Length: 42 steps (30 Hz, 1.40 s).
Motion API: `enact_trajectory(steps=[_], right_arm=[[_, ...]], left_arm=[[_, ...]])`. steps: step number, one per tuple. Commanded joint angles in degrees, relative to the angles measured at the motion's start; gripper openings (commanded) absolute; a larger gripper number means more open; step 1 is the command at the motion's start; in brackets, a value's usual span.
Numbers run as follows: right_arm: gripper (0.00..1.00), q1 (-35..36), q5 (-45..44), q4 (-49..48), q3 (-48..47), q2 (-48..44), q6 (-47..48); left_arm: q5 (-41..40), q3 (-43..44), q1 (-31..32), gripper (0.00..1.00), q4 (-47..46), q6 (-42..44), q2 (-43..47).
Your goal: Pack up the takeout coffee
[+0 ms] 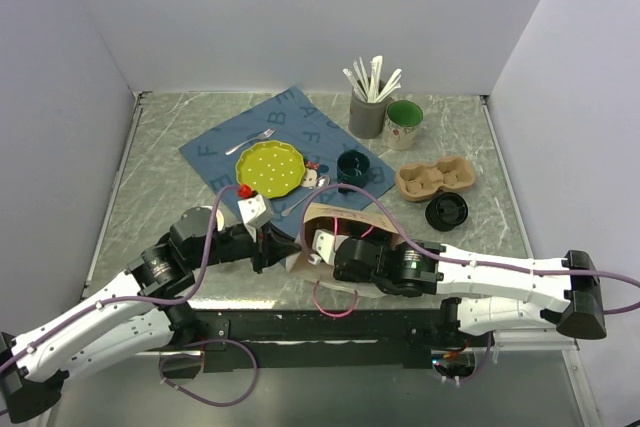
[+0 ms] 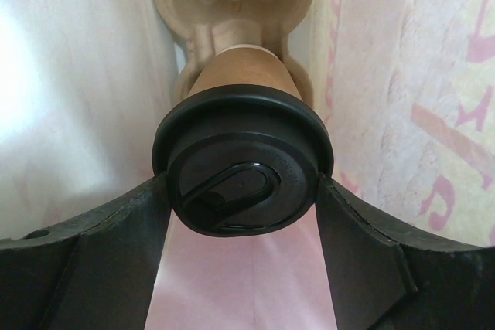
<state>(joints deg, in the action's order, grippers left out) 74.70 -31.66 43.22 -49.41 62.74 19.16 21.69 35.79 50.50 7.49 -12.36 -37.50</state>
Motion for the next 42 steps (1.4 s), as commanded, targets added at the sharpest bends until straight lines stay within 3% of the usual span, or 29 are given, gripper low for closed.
enact_trajectory(steps=[1, 3, 9, 19, 25, 42], right_arm=[[0.39, -0.43, -1.12, 3.27, -0.07, 0.80, -3.60], [0.38, -0.43, -1.21, 3.71, -0.34, 1.15, -4.04], [0.38, -0.43, -2.61, 6.08, -0.69, 1.59, -6.14], [0.37, -0.52, -4.29, 4.59, 0.45, 2.12, -5.89], [0.36, -0.43, -6.40, 10.12, -4.03, 3.18, -10.10], [0.36, -0.43, -7.62, 10.21, -7.90, 4.58, -5.89]], left_arm=[[2.48, 0.24, 1.53, 0.13, -2.39, -2.58, -0.03], [2.83, 0.42, 1.97, 0.01, -3.09, -3.72, -0.03], [1.60, -0.90, 2.76, 0.01, -7.05, -8.11, 1.81], [0.72, -3.71, 3.73, 0.01, -5.73, -3.64, 3.57], [0.63, -3.18, 3.64, 0.01, -4.59, -3.11, 3.57], [-2.79, -3.71, 3.73, 0.01, -4.41, -3.81, 3.57]])
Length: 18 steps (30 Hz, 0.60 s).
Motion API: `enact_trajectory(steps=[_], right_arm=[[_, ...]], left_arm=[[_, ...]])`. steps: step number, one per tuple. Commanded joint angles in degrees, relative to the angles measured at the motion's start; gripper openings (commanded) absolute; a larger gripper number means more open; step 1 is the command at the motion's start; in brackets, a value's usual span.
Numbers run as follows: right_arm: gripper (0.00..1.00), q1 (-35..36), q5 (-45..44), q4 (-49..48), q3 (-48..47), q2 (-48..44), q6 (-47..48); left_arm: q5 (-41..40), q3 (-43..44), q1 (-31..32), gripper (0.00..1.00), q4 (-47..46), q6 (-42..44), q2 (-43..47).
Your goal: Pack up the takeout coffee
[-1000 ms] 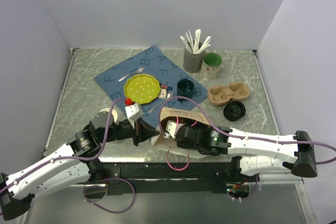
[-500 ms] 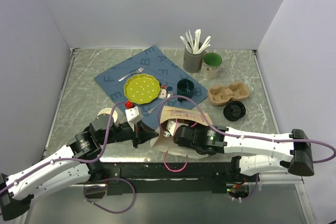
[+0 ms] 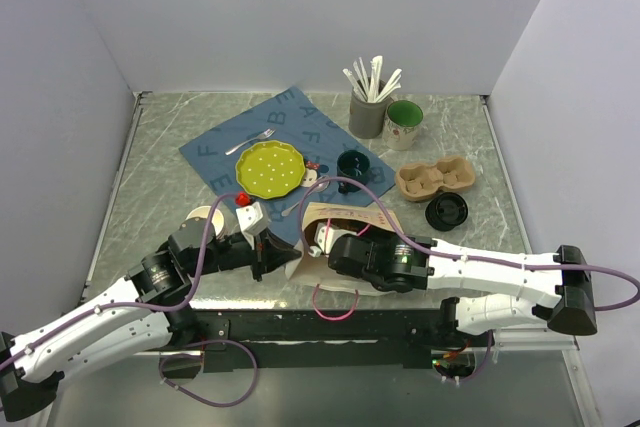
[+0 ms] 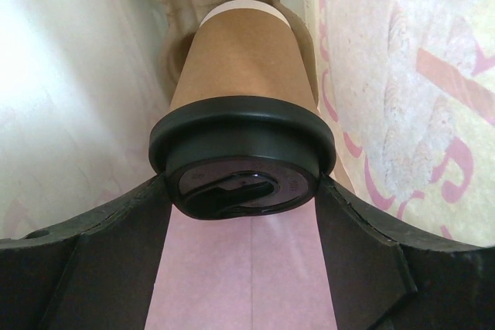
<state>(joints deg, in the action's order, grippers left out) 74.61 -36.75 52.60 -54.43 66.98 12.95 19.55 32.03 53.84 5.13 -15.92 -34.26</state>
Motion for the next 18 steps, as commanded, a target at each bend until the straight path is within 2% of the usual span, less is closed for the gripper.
enact_trajectory(steps=[1, 10, 18], right_arm=[[0.36, -0.43, -2.62, 1.10, -2.70, 0.34, 0.50], [0.36, -0.43, -3.68, 5.49, -2.43, 0.61, -3.19], [0.36, -0.96, -5.61, 5.50, -0.76, 1.31, -3.55]], left_arm=[[-0.83, -0.04, 0.38, 0.01, -2.22, -0.16, 0.07], [-2.15, 0.66, 0.38, 0.01, -2.22, 0.63, -1.86], [-2.59, 1.19, 0.47, 0.01, -2.23, 1.42, -3.18]])
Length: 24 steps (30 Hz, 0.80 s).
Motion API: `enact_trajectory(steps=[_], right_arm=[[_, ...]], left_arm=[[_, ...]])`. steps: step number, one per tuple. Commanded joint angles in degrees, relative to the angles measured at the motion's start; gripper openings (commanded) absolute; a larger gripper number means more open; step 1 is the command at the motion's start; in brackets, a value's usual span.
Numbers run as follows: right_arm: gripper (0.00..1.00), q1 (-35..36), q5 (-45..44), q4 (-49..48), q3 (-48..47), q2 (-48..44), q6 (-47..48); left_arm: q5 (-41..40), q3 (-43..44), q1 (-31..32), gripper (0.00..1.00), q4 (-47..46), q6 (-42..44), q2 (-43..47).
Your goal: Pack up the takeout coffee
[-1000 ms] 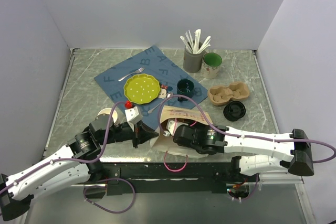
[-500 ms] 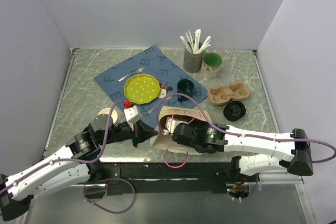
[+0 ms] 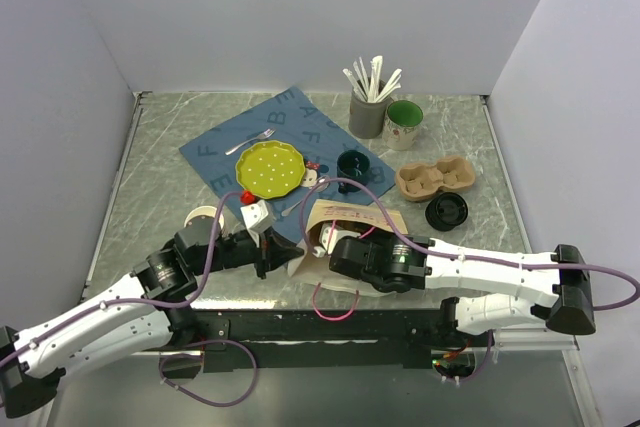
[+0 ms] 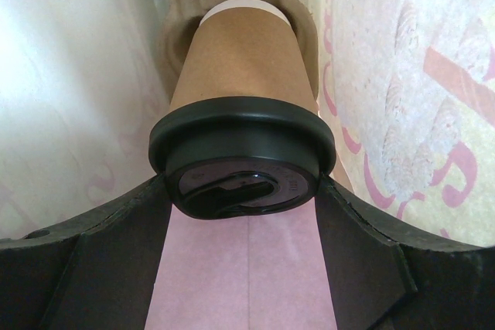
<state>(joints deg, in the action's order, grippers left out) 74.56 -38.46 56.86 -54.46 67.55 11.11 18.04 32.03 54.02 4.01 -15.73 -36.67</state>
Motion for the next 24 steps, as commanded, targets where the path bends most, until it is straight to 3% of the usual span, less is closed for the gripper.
enact_trajectory(steps=[1, 13, 24], right_arm=[[0.36, -1.00, -4.08, 1.15, -0.56, 0.74, -1.97], [0.36, -3.81, -3.74, -0.78, 1.72, -0.22, -0.57], [0.35, -5.57, -2.24, -1.49, 0.75, 1.18, -2.85]], left_arm=[[-1.17, 1.19, 0.30, 0.01, -1.11, 1.22, -0.86], [-2.40, 2.33, 0.47, 0.01, -1.29, 1.40, -2.45], [2.07, 6.55, 0.39, 0.01, -3.57, -3.17, -3.06]])
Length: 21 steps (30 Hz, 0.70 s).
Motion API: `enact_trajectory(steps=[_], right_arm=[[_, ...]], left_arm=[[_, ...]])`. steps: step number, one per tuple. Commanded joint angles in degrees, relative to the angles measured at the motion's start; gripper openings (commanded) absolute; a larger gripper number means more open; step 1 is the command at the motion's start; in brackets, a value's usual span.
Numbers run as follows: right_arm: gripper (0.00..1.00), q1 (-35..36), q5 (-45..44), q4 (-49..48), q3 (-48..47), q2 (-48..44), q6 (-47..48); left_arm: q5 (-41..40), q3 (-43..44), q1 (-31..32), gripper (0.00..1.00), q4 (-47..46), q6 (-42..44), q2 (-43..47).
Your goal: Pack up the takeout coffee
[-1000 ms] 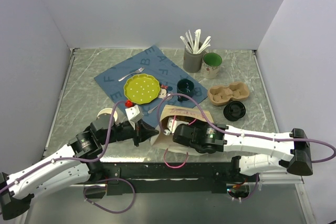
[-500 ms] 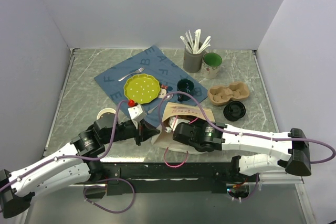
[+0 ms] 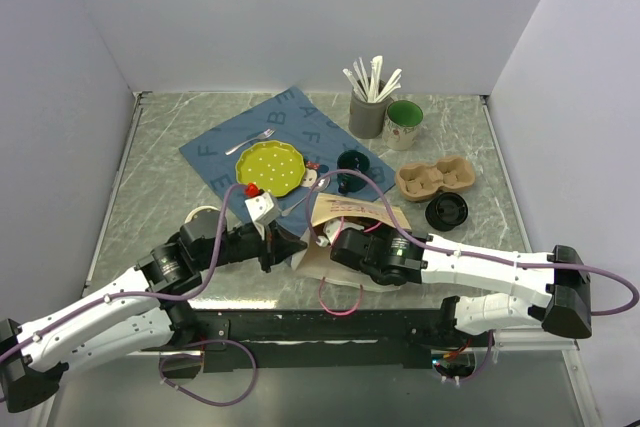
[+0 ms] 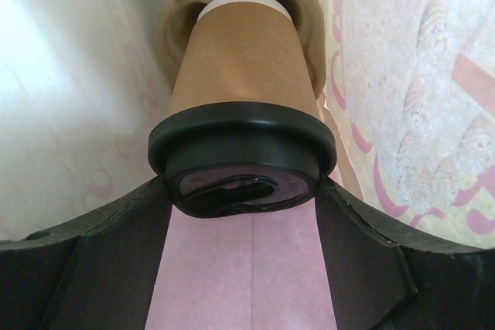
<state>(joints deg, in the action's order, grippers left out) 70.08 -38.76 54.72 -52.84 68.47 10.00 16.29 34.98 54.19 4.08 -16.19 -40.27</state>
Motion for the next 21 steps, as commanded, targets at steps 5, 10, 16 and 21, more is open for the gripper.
enact_trajectory(steps=[5, 10, 16, 21], right_arm=[[0.36, -1.09, -1.23, 0.04, -0.42, 1.05, -2.97], [0.35, -1.00, -1.49, -0.40, -0.33, 2.28, -2.71], [0.35, -1.18, -2.72, -0.32, -0.25, 1.76, -3.40], [0.34, -1.18, -3.60, -0.05, 0.37, 1.76, -3.50]], left_arm=[[5.94, 2.55, 0.30, 0.01, -6.62, -4.82, 0.63], [6.91, 1.49, 0.38, 0.01, -8.03, -5.79, 1.07], [7.79, 0.79, 0.56, 0.01, -9.09, -6.14, 1.16], [8.23, 0.18, 0.47, 0.01, -9.88, -6.05, 0.81]])
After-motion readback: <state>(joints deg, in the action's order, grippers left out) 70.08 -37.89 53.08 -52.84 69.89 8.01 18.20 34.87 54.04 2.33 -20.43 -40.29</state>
